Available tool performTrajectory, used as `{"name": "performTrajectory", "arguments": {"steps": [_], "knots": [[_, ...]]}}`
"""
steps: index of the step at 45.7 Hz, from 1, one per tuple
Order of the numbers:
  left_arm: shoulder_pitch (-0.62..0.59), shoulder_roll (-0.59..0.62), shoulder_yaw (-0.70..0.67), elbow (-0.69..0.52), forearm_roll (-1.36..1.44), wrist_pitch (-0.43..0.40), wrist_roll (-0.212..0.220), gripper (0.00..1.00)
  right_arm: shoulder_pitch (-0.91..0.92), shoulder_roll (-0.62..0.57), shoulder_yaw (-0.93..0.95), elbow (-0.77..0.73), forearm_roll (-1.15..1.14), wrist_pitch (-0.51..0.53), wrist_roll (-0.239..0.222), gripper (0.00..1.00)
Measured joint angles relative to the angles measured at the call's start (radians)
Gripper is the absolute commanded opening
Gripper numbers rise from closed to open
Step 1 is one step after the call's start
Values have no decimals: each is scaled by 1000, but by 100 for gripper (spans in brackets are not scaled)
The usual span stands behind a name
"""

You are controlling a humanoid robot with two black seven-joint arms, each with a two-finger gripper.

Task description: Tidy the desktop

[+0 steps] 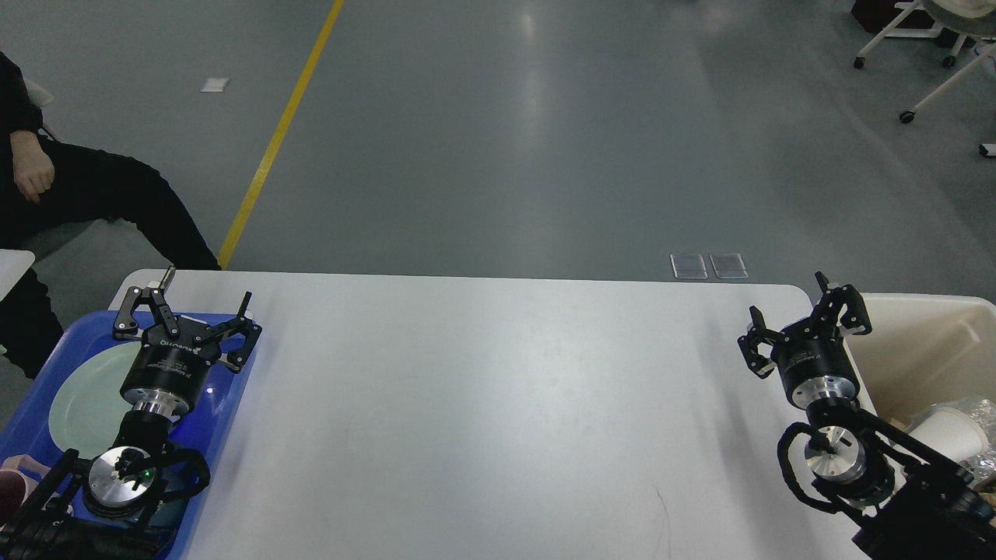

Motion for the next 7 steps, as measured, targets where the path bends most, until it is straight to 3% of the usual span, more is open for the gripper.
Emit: {"name": "performTrajectory", "arguments": {"steps": [7], "knots": [[0, 0, 0, 0, 1, 0, 0, 97, -1, 8, 52, -12, 0, -2, 1, 100]]}}
